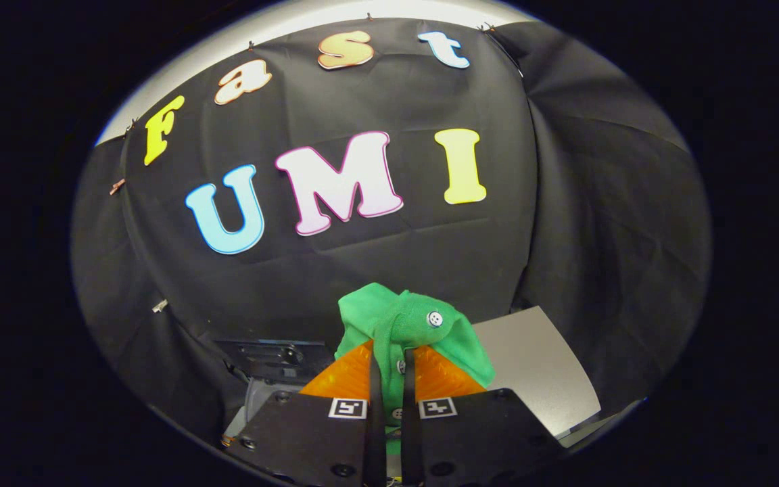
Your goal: Put the clothes into the washing machine and then close the washing machine lid.
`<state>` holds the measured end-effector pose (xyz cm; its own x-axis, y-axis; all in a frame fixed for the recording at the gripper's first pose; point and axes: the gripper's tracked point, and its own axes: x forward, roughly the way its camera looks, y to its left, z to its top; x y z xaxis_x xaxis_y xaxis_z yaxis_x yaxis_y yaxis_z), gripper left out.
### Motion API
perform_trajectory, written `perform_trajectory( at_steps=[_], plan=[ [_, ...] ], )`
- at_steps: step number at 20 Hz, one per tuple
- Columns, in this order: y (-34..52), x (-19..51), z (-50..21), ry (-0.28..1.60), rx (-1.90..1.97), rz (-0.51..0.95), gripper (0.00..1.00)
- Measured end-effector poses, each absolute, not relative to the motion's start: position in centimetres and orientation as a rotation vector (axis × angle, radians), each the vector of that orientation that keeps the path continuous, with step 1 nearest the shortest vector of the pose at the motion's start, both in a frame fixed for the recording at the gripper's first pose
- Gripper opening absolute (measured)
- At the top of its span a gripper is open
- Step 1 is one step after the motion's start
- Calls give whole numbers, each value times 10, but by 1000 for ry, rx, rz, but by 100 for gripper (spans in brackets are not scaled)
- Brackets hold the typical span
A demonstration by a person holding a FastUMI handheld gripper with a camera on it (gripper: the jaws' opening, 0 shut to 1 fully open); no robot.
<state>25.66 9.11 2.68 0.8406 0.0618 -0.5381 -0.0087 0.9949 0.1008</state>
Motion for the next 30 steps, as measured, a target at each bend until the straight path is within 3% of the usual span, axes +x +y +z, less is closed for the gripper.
perform_trajectory(
  at_steps=[6,13,22,30],
  plan=[
    [177,236,67,516,54,138,13],
    [309,197,40,560,67,313,13],
    [406,165,-90,697,-2,412,13],
    [413,159,-226,823,-75,388,13]
  ],
)
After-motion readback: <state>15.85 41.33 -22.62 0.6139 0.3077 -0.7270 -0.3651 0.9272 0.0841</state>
